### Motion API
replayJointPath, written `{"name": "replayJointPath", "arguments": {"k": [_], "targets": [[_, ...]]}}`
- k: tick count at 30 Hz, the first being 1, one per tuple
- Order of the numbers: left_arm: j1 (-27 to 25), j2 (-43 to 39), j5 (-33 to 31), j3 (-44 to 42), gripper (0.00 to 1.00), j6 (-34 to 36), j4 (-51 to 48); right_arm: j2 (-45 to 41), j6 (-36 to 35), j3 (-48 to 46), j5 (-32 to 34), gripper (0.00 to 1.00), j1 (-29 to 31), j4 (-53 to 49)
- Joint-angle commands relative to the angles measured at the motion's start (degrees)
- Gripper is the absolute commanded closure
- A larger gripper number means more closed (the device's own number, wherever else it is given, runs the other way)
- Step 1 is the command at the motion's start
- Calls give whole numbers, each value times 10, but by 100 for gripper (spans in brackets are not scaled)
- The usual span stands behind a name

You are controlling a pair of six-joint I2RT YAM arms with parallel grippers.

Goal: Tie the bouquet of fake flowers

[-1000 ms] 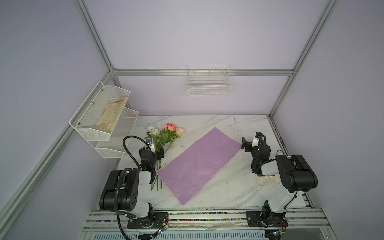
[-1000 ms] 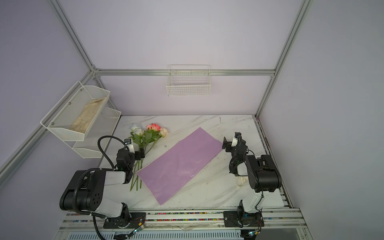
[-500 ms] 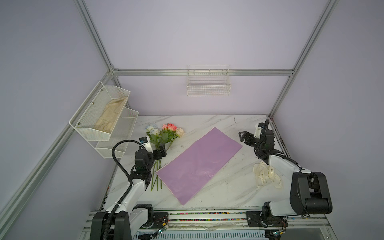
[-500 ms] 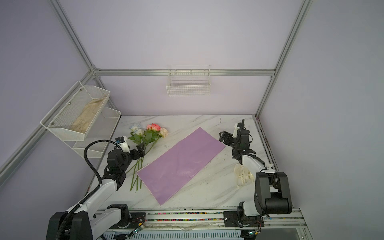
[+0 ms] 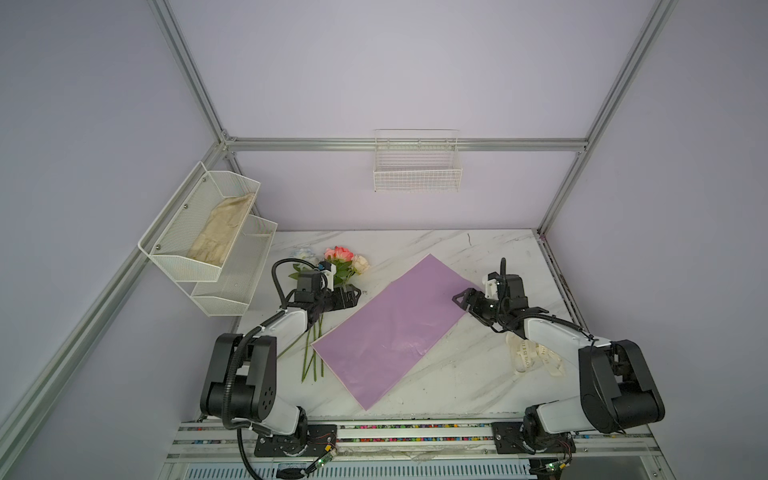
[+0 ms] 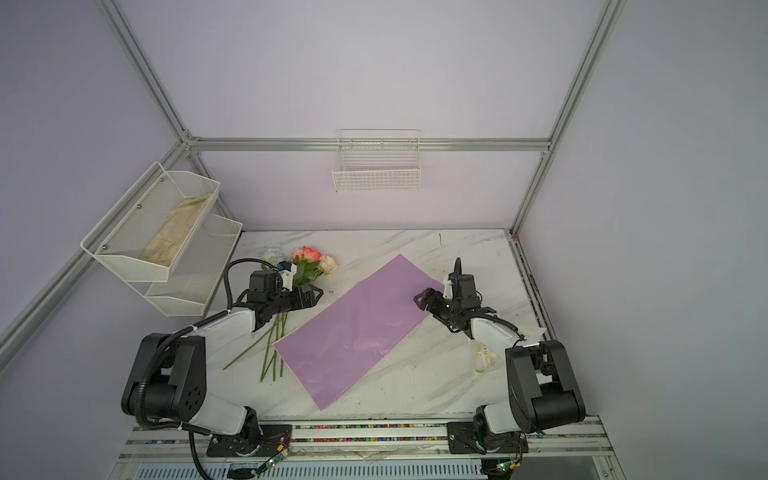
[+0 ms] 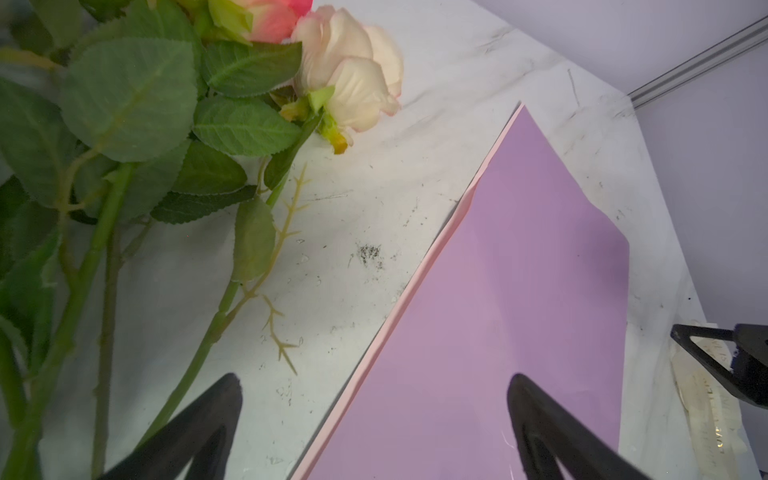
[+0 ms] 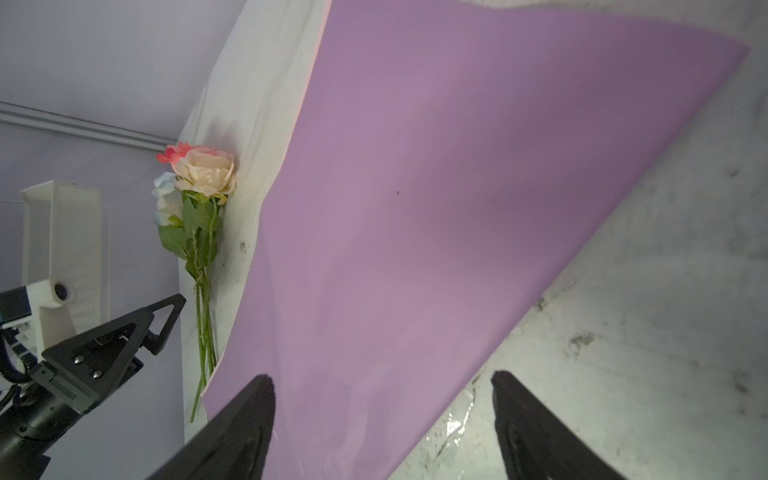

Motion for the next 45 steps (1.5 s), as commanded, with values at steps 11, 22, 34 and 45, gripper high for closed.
{"name": "replayJointPath", "arguments": {"k": [11, 22, 34, 45], "targets": [[7, 108, -125, 122, 0, 17, -136, -27, 106, -75, -3, 17, 73, -18], [27, 81, -141, 126, 0, 18, -183, 66, 139, -60, 7, 24, 95, 62], [-36, 111, -14, 117, 1, 11, -150, 195, 138, 36, 61, 25, 70, 166], [-56, 84, 26, 10, 1, -46, -93, 346, 116, 178, -62, 25, 14, 222]]}}
